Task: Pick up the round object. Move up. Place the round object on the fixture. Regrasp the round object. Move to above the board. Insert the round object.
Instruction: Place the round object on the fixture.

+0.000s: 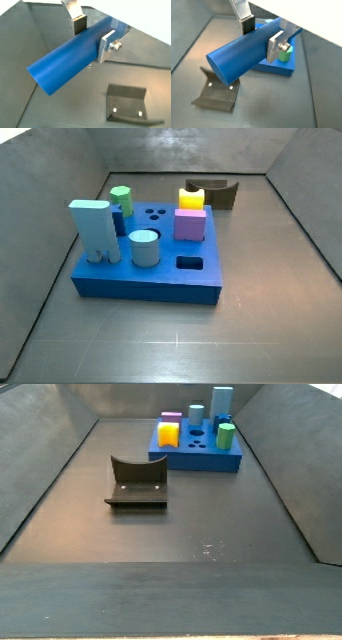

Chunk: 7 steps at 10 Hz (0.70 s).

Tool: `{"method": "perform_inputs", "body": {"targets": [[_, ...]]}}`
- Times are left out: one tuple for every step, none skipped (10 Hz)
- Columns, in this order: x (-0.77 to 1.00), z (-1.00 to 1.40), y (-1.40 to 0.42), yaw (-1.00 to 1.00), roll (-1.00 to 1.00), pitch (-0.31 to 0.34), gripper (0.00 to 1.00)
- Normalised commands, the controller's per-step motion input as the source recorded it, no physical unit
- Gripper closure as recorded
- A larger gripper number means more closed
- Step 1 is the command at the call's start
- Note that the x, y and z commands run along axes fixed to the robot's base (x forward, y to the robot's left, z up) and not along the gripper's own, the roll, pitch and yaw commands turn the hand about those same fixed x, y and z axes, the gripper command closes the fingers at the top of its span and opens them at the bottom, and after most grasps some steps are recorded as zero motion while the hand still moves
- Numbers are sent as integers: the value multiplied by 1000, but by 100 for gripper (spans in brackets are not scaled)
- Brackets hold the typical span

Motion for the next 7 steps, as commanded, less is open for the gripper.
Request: {"method": "perform_inputs", "body": {"targets": [[28, -17, 11, 1000, -122, 3, 100], [30, -7, 9, 1000, -136, 2, 100], [29, -7, 9, 1000, -154, 2, 100], [29, -7, 8, 1000, -185, 4, 100], [28, -7, 9, 1000, -211, 7, 100], [28, -7, 9, 935, -232, 12, 100], [27, -7, 11, 597, -191, 18, 100]]}}
